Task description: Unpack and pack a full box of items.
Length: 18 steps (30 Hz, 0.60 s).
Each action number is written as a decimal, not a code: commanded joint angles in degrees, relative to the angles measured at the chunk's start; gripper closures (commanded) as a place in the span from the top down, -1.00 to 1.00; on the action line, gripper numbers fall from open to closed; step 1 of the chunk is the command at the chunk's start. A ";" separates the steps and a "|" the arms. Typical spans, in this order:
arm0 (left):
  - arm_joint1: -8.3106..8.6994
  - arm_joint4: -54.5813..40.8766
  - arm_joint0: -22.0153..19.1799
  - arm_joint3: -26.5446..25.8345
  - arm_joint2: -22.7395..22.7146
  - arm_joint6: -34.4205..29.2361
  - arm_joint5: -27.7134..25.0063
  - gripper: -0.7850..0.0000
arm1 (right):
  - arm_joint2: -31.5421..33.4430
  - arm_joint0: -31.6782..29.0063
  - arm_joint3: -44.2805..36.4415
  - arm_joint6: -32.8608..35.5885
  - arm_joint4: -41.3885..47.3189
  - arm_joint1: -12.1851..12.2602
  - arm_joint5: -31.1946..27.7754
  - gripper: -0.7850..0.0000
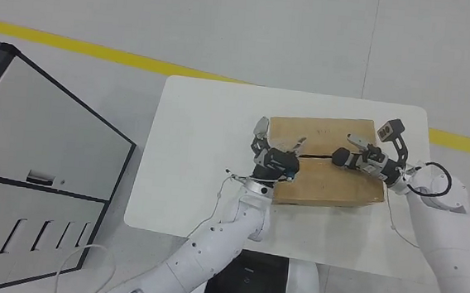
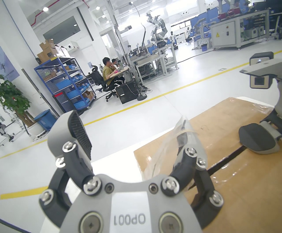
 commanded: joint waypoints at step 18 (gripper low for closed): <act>-4.64 -1.39 -8.27 11.80 7.26 0.55 -1.31 1.00 | 8.88 -5.95 -2.92 0.96 2.44 1.91 -1.03 1.00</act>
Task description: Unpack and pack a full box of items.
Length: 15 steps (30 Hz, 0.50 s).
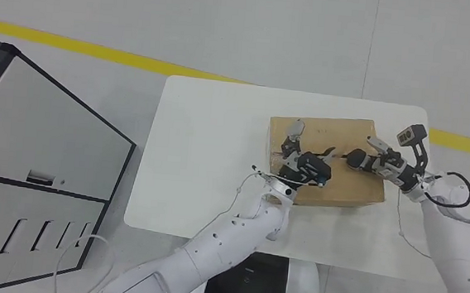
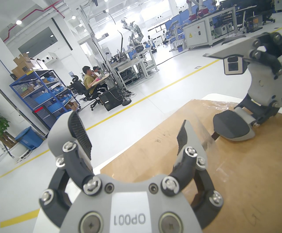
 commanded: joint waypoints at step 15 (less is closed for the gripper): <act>-3.01 -3.65 -2.37 8.26 1.52 3.02 0.34 1.00 | 4.12 -3.66 -1.95 0.59 1.10 0.86 1.57 1.00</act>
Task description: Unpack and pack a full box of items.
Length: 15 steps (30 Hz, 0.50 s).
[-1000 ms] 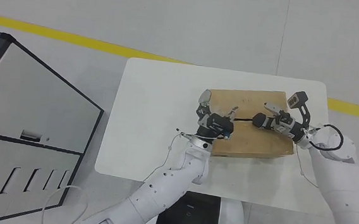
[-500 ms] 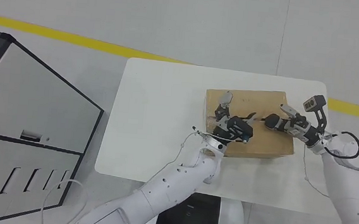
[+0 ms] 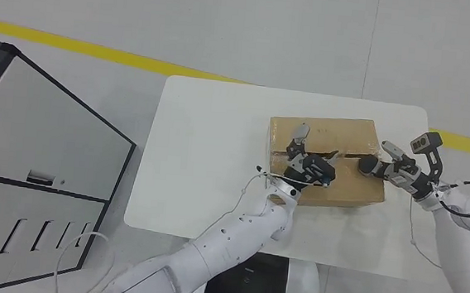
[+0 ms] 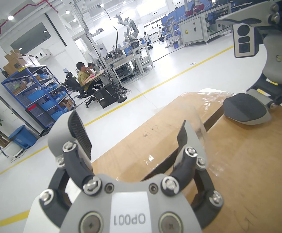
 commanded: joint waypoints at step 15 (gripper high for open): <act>-0.90 2.14 2.64 -0.65 1.39 -0.25 -2.69 1.00 | -1.26 1.32 1.92 0.05 0.66 -0.36 0.07 1.00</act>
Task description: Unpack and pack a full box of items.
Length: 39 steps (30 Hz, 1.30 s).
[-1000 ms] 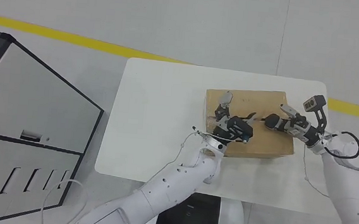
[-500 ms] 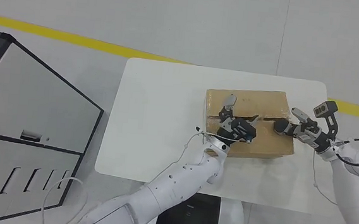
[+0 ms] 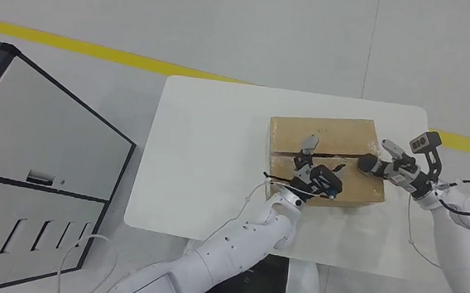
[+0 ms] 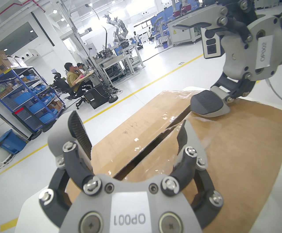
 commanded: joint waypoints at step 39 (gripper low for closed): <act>0.76 1.18 2.55 -3.78 0.93 0.46 -2.67 1.00 | -2.88 1.51 -0.71 7.76 -0.25 0.31 7.93 1.00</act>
